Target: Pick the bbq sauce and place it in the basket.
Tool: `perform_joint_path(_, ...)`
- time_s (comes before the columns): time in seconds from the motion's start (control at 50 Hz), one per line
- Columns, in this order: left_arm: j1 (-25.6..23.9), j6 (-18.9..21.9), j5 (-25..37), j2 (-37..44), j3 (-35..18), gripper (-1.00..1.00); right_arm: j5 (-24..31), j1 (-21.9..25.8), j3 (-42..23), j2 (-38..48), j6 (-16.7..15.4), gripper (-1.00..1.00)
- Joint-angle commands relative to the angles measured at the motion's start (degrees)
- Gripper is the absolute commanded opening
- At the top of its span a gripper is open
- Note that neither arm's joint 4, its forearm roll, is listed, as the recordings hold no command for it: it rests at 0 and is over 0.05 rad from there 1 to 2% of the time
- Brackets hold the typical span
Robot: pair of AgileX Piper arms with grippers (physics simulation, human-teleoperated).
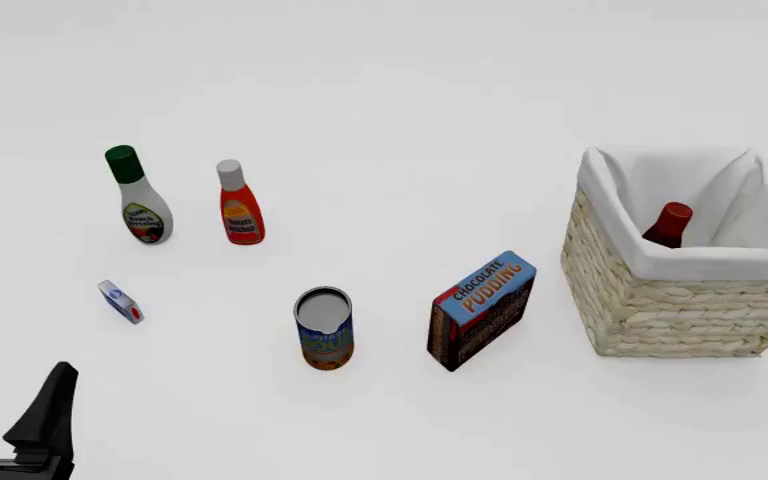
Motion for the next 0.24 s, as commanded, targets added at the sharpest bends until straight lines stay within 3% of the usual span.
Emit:
perform_joint_path(0.02,0.0,0.0,0.0,0.0,0.0,1.0,-0.01,-2.12,1.54,-5.48,1.43,1.0)
perform_joint_path(0.24,0.0,0.0,0.0,0.0,0.0,1.0,0.42,-5.15,2.4,-10.11,3.29,1.0)
